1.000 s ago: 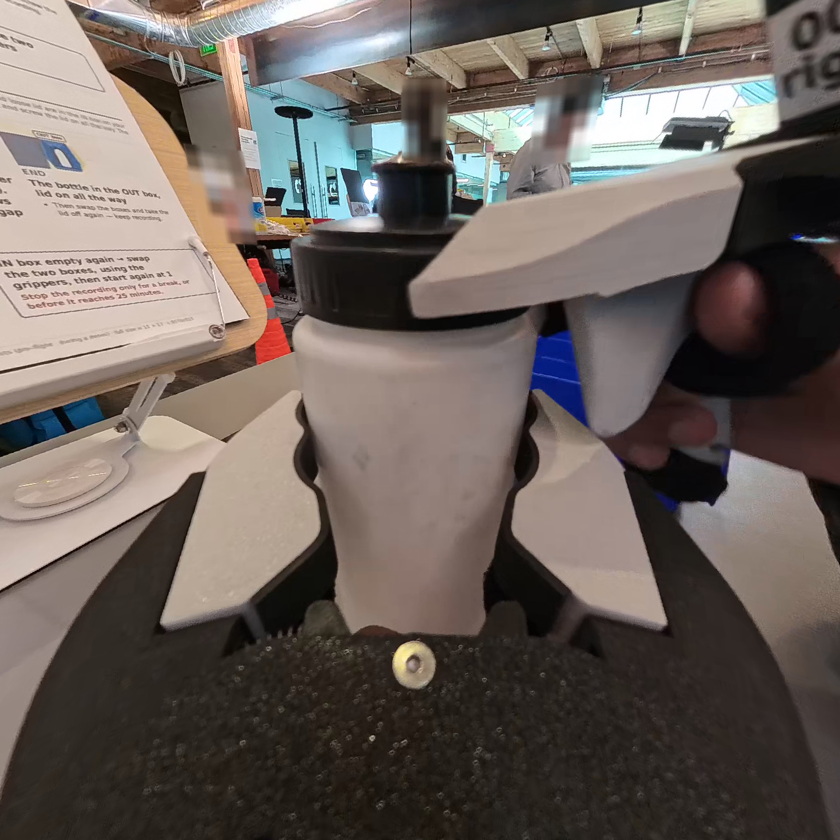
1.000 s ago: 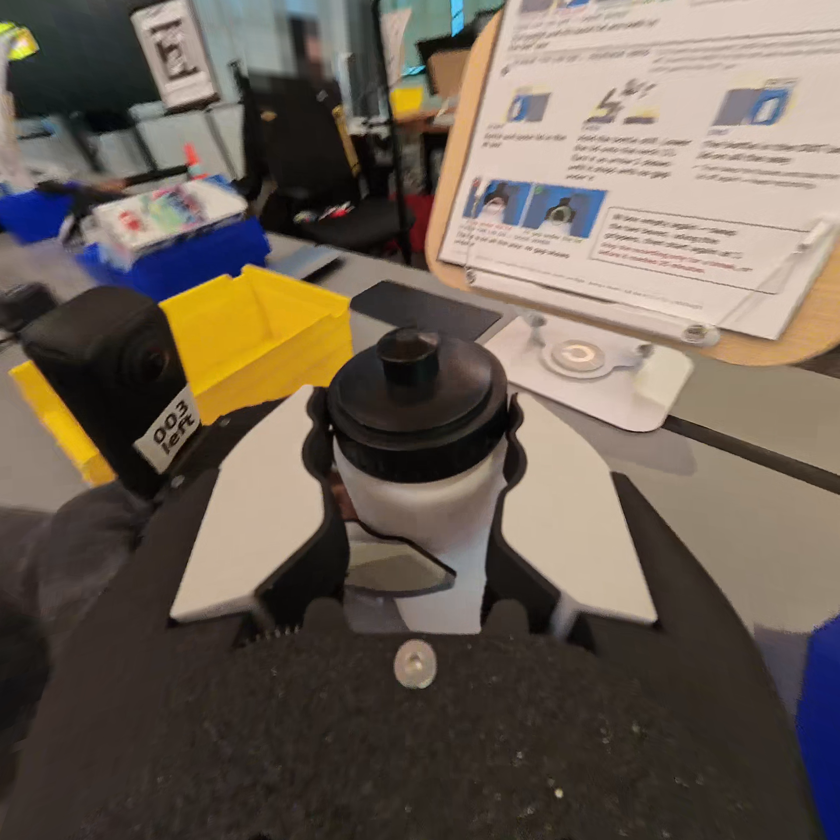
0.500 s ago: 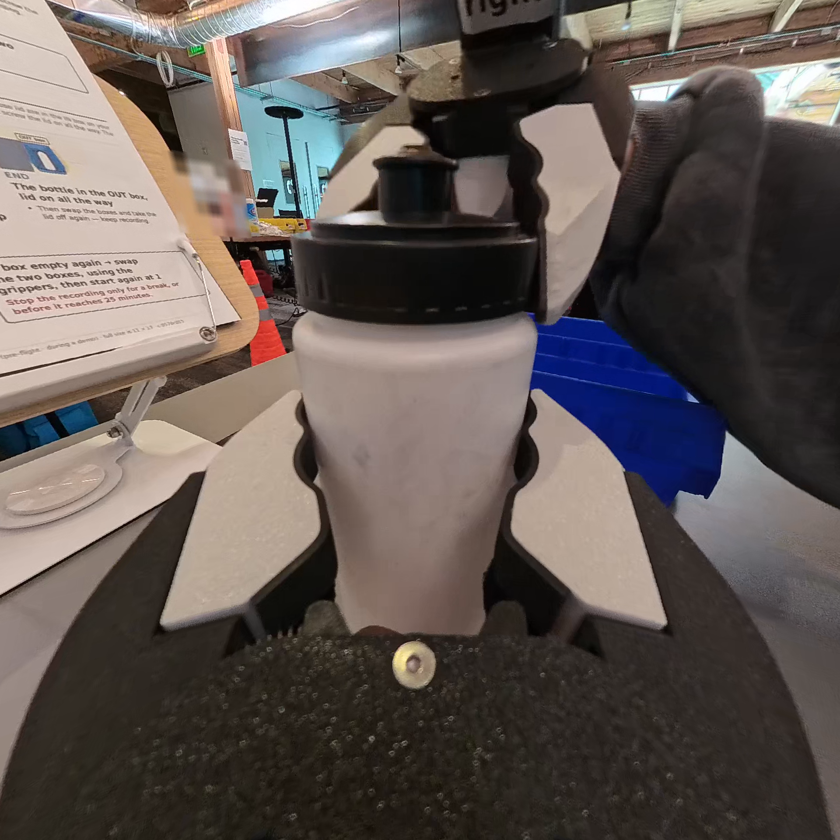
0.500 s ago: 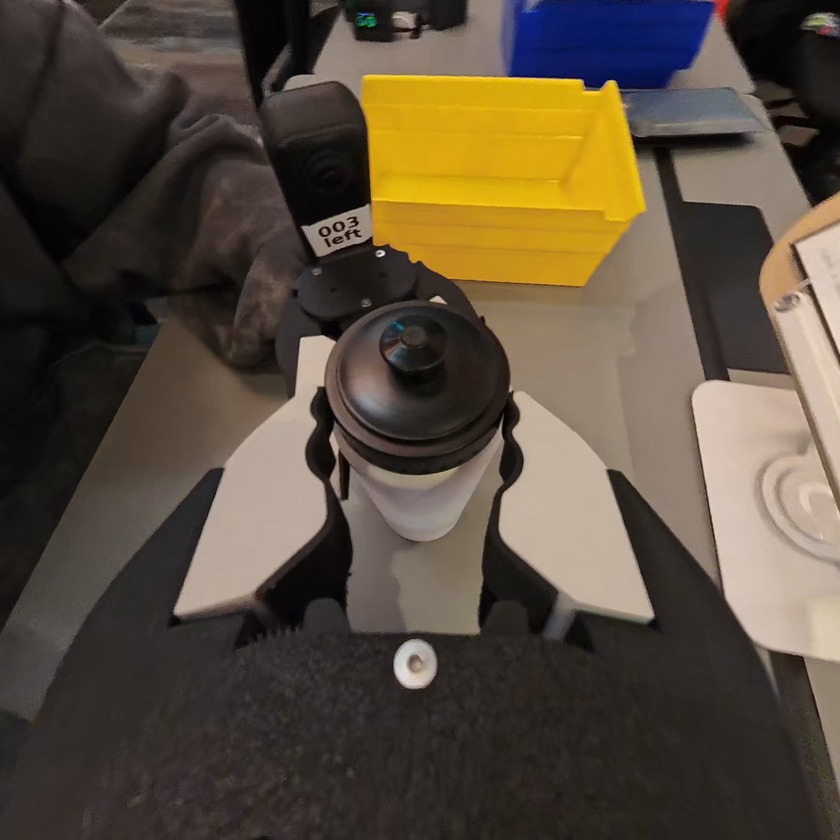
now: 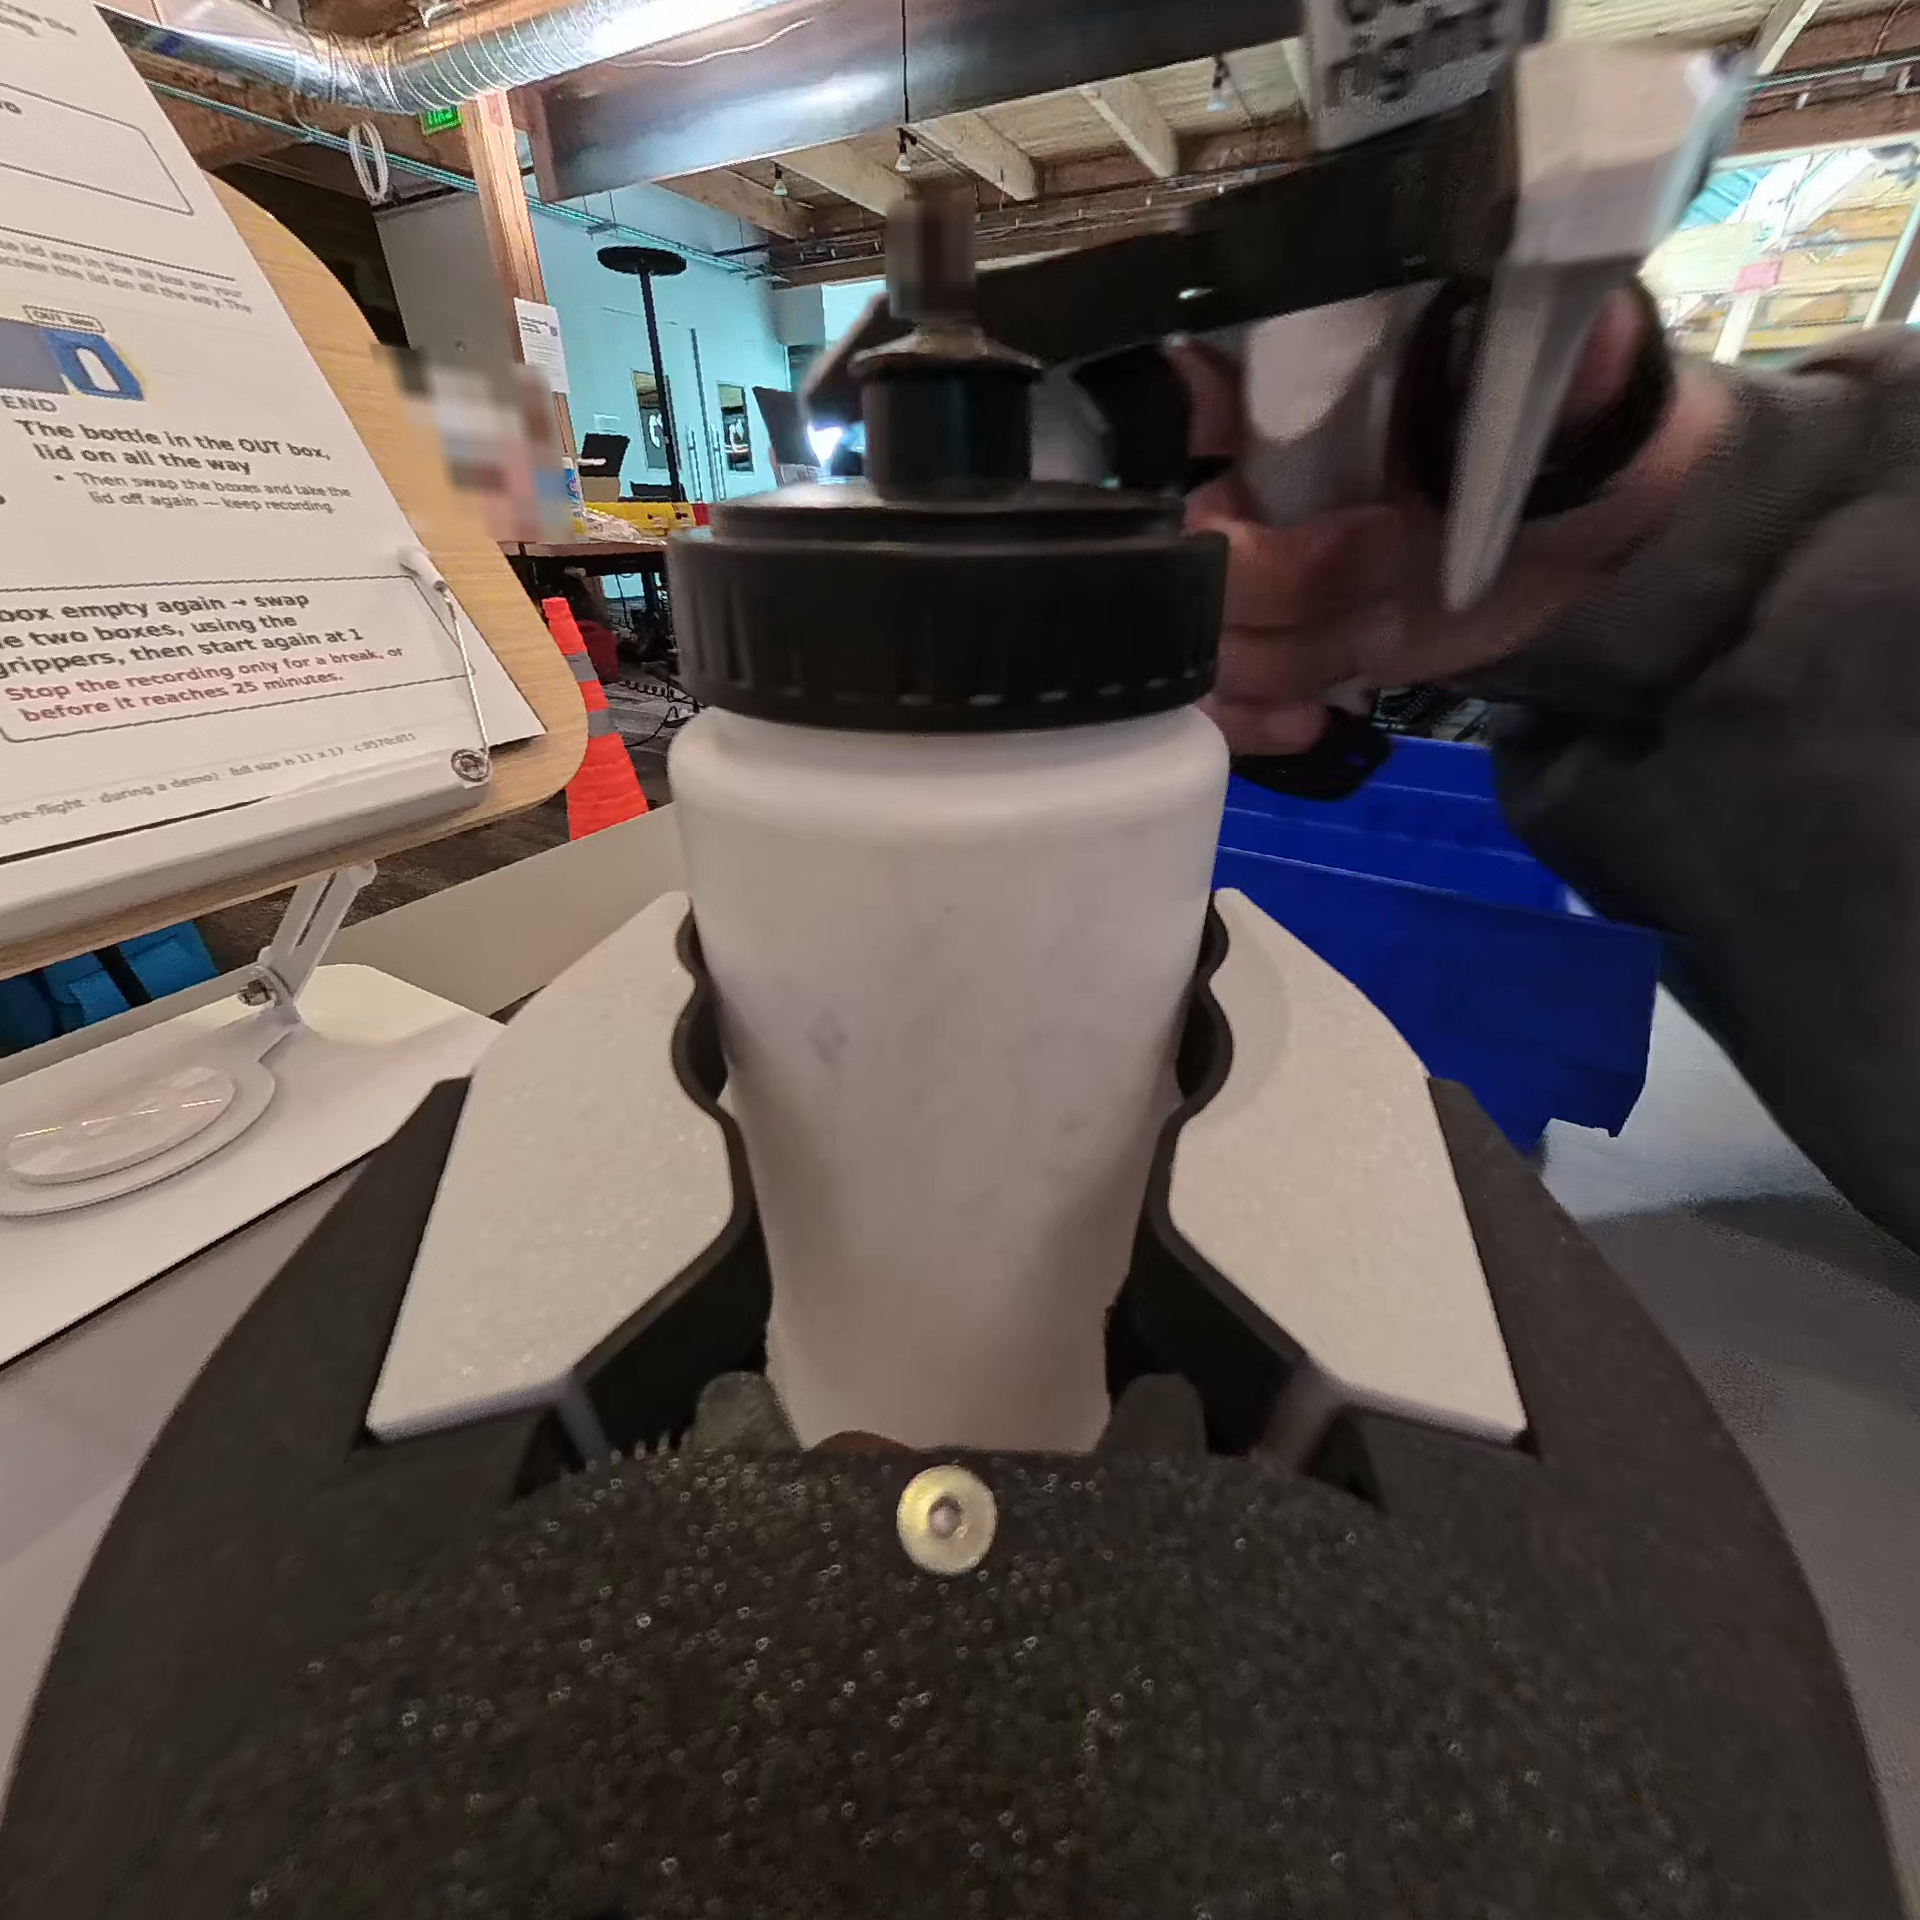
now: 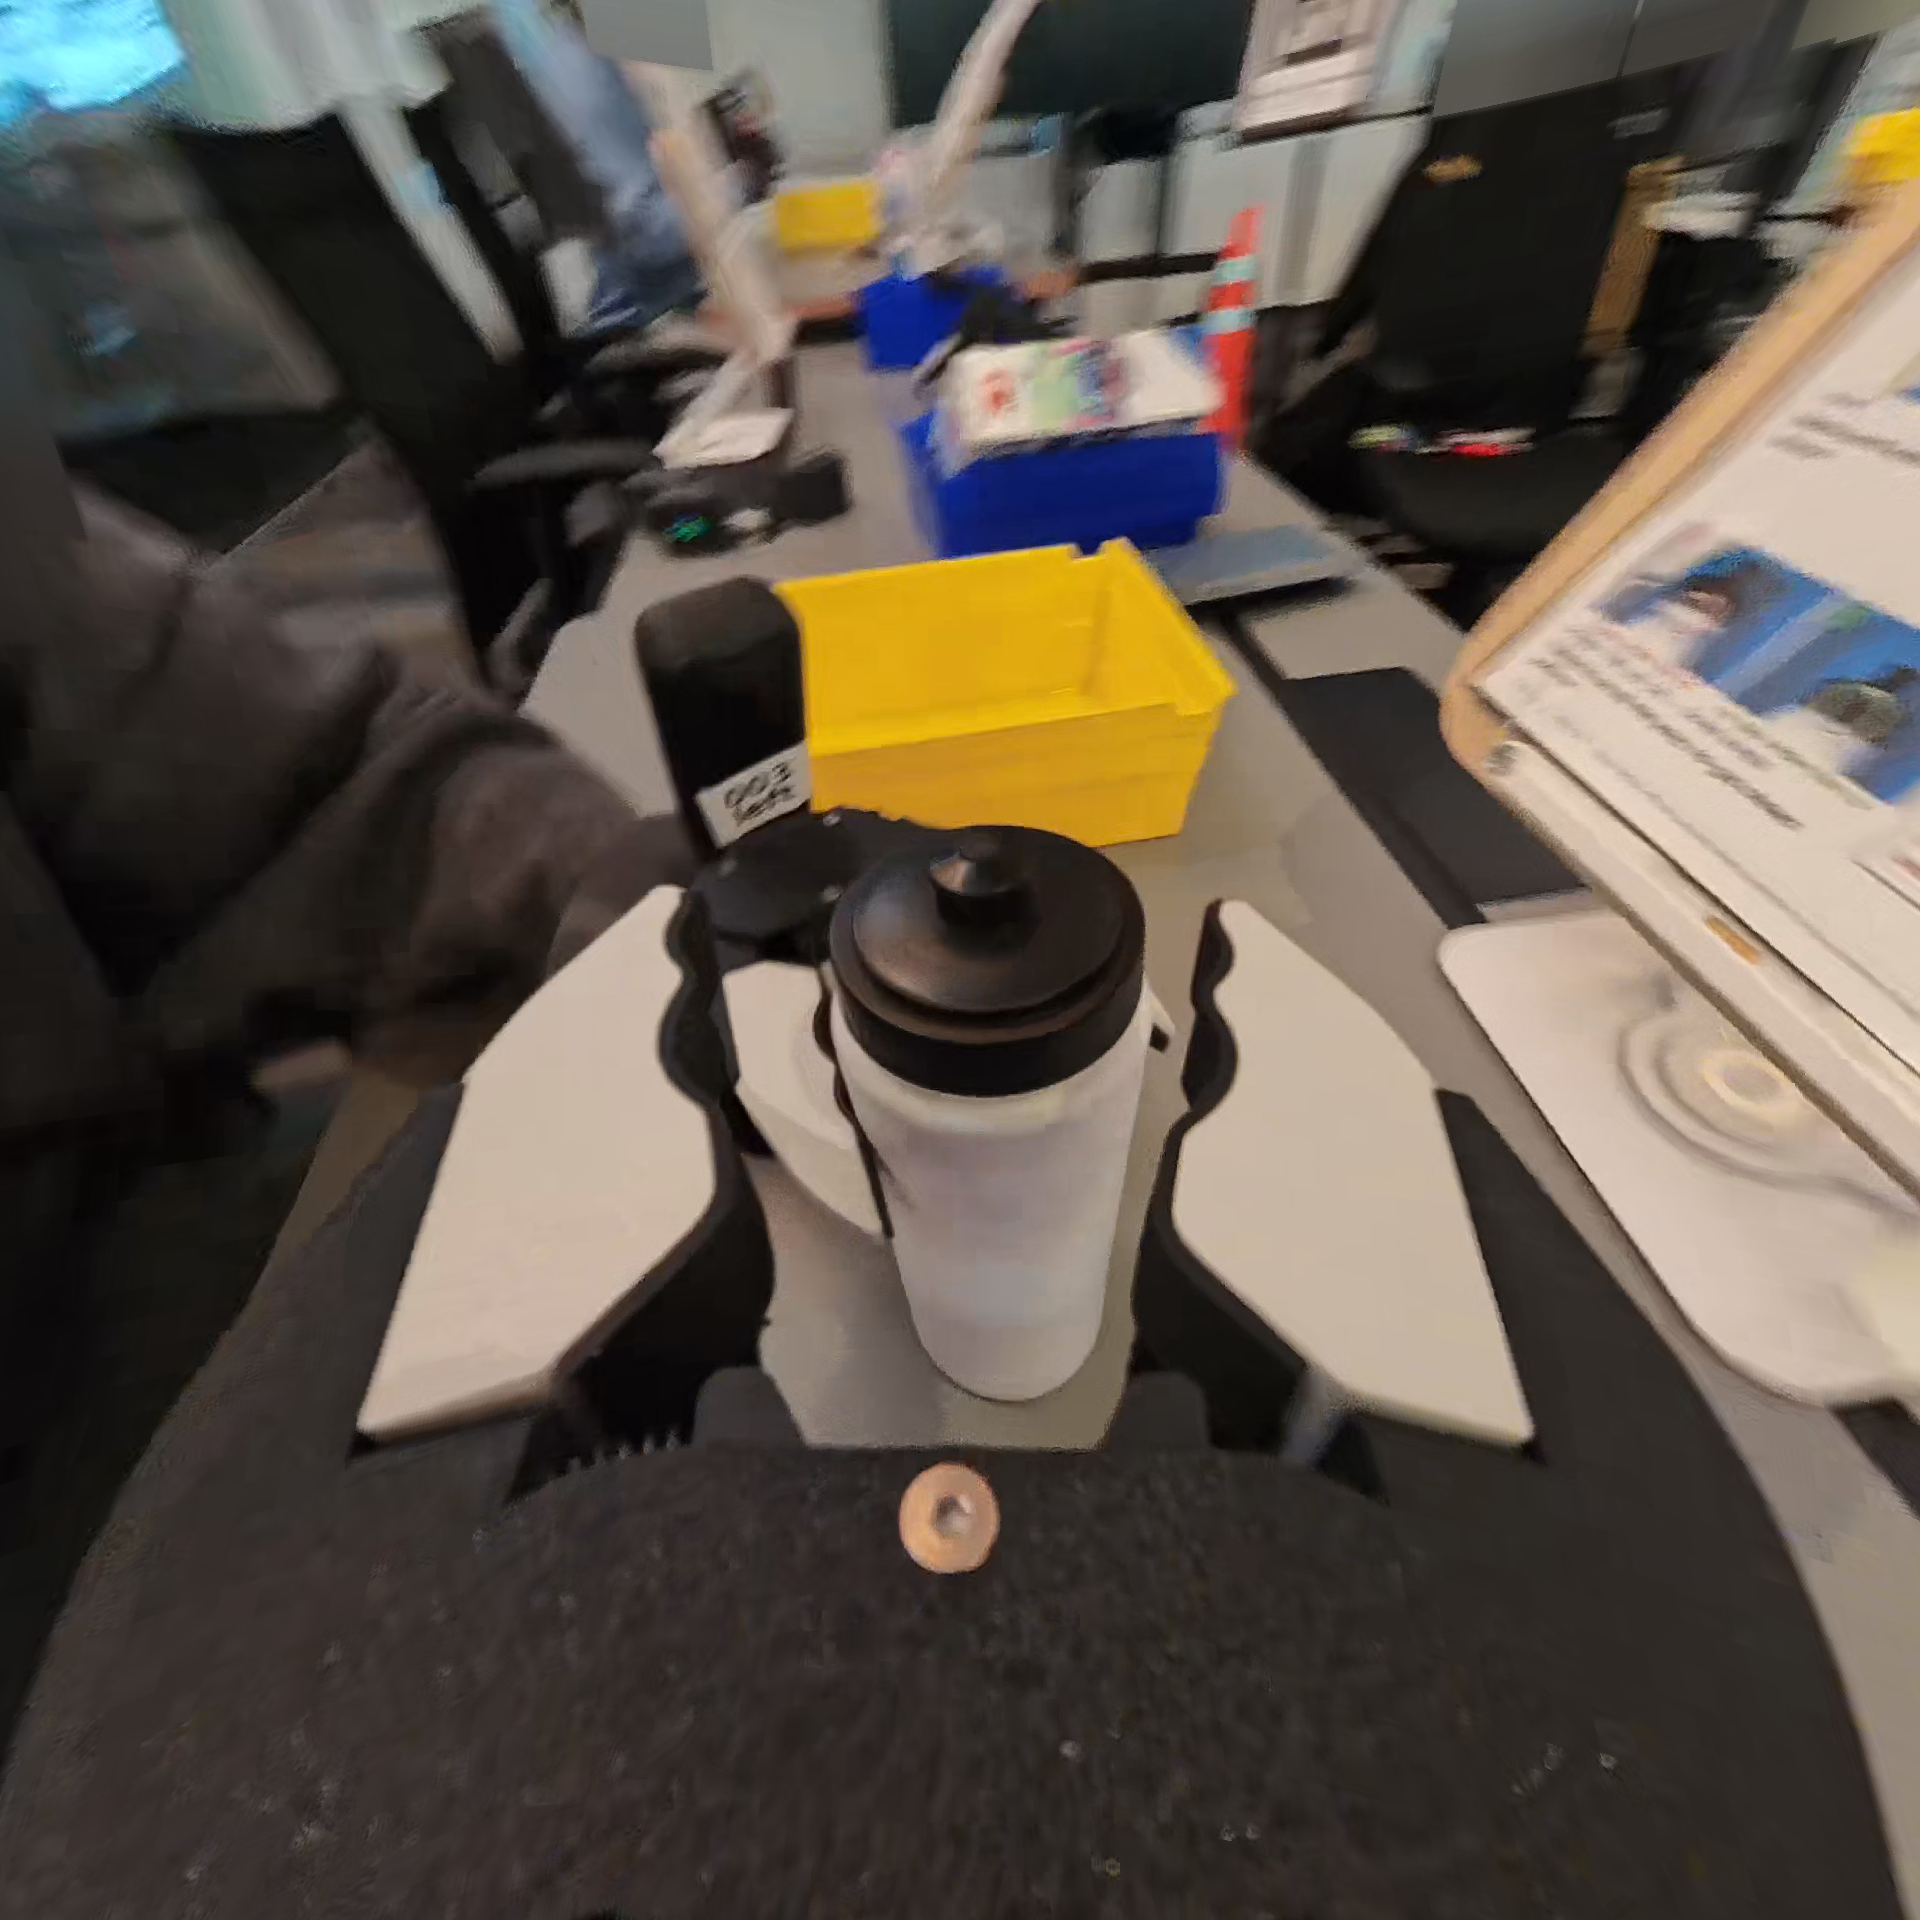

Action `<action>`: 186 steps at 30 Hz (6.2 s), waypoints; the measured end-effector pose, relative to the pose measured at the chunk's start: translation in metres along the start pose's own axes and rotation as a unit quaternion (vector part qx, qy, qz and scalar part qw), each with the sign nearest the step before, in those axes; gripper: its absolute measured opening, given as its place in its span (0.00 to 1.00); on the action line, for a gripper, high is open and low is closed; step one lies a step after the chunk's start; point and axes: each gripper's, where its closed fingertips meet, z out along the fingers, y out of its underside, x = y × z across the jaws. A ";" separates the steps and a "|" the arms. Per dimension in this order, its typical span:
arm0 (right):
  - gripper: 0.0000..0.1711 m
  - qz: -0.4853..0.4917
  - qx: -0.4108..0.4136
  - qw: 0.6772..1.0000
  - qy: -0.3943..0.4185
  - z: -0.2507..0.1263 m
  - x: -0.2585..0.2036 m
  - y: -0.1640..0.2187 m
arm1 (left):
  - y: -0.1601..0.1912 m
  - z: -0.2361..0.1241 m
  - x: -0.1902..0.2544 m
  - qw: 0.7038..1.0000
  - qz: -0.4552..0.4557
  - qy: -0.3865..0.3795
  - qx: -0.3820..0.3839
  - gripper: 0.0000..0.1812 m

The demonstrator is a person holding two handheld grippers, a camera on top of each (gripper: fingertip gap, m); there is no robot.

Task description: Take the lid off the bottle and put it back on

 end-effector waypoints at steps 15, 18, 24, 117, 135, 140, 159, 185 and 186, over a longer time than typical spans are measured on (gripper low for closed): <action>0.58 0.094 0.090 0.863 0.487 0.013 -0.003 0.033 | 0.000 -0.002 -0.002 0.999 0.005 -0.034 0.002 0.48; 0.53 0.128 0.091 0.863 0.481 0.012 0.013 0.033 | 0.000 -0.002 -0.002 0.999 0.005 -0.034 -0.001 0.48; 0.40 0.092 0.034 0.922 0.375 0.025 0.011 0.027 | 0.000 -0.002 -0.004 1.000 0.004 -0.027 -0.004 0.48; 0.57 -0.022 -0.087 0.993 0.076 0.009 -0.010 -0.010 | 0.006 -0.004 0.003 1.000 -0.009 0.003 -0.006 0.48; 0.41 0.077 0.077 0.895 0.433 0.023 0.009 0.016 | 0.006 -0.006 0.000 1.000 0.003 -0.028 -0.009 0.48; 0.41 0.065 0.034 0.937 0.342 0.024 0.006 0.017 | 0.007 -0.006 0.001 1.000 0.008 -0.023 -0.010 0.48; 0.41 -0.080 -0.149 0.957 -0.235 0.021 -0.003 0.024 | 0.007 -0.004 0.005 1.000 -0.002 -0.002 -0.011 0.48; 0.56 0.088 0.111 0.915 0.379 -0.016 -0.009 0.008 | 0.009 -0.004 0.005 1.000 -0.007 -0.018 -0.015 0.48; 0.57 0.101 0.122 0.900 0.406 -0.014 -0.006 0.012 | 0.009 -0.004 0.005 1.000 -0.007 -0.019 -0.016 0.48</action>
